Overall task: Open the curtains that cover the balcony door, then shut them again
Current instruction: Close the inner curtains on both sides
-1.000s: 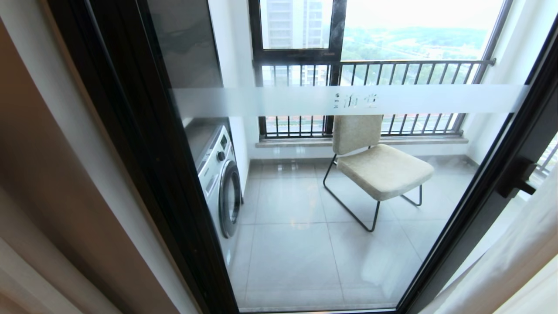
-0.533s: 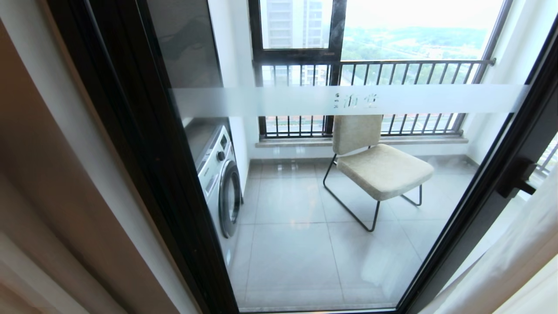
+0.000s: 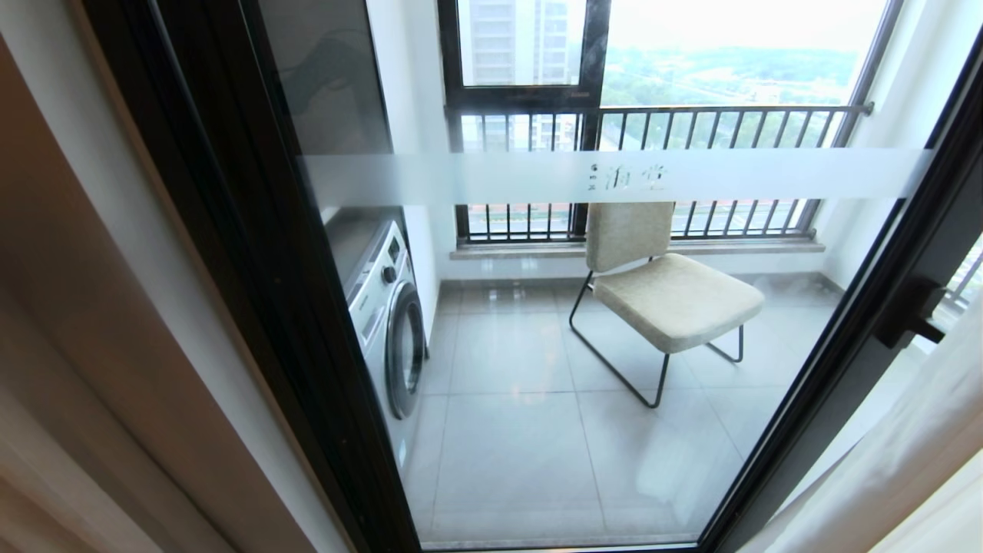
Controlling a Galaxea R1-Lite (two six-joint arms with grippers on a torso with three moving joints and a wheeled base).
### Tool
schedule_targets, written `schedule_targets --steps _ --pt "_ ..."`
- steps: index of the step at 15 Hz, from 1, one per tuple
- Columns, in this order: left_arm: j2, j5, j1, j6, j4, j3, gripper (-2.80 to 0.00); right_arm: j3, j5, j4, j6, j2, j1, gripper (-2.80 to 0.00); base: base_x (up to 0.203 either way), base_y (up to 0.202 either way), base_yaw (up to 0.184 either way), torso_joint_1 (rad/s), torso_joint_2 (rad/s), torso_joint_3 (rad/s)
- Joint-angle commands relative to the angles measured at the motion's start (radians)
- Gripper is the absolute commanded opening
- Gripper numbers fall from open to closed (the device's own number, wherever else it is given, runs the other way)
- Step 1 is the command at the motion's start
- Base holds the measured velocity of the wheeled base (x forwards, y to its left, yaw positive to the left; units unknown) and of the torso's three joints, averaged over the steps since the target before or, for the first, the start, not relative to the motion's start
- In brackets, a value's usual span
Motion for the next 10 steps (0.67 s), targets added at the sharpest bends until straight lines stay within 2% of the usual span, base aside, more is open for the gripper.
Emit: schedule_targets --steps 1,10 --pt "0.013 0.000 -0.001 0.001 -0.009 0.002 -2.80 0.000 0.000 0.000 -0.001 0.001 0.000 -2.80 0.000 0.000 0.000 0.000 0.00 0.000" --pt "0.005 -0.014 -0.008 0.001 -0.010 0.010 -2.80 0.000 0.000 0.000 -0.001 0.001 0.000 -2.80 0.000 0.000 0.000 0.000 0.00 0.000"
